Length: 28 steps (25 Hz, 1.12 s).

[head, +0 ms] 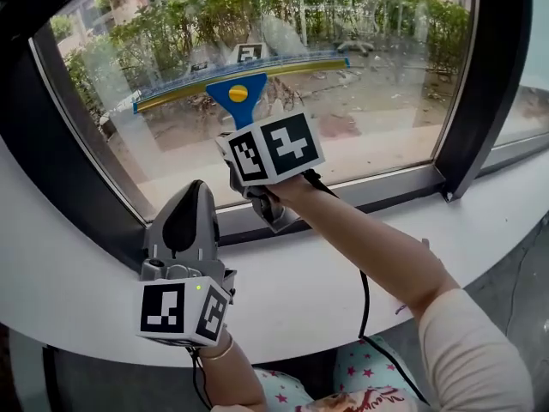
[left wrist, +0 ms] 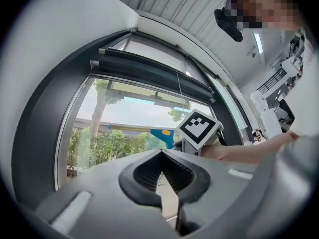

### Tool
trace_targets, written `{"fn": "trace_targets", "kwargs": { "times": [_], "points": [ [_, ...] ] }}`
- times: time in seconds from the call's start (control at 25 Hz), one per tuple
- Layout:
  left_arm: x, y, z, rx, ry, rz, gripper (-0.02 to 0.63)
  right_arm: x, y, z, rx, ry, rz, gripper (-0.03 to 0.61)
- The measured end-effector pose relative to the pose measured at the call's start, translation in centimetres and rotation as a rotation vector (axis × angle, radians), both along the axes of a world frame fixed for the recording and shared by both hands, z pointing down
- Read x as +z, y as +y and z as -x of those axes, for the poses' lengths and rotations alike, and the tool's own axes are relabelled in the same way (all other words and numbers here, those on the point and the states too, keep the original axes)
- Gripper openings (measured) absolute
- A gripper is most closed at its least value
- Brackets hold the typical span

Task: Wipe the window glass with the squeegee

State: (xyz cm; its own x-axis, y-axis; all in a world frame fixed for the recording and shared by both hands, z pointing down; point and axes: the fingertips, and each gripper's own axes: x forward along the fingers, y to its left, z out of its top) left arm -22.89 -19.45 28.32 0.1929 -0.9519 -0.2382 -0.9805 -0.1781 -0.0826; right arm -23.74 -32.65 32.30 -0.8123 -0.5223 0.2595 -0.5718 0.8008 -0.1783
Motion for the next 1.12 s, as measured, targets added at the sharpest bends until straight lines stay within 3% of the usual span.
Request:
{"fn": "trace_targets", "kwargs": {
  "times": [0.36, 0.64, 1.12],
  "points": [
    [1.7, -0.8, 0.8, -0.053, -0.081, 0.024, 0.002, 3.6, 0.9, 0.5, -0.007, -0.068, 0.072, 0.028],
    [1.6, -0.7, 2.4, -0.057, -0.034, 0.046, 0.002, 7.3, 1.1, 0.1, -0.002, -0.009, 0.126, 0.028],
    [2.1, -0.6, 4.0, -0.080, 0.007, 0.042, 0.002, 10.8, 2.6, 0.3, -0.010, -0.052, 0.253, 0.028]
  ]
}}
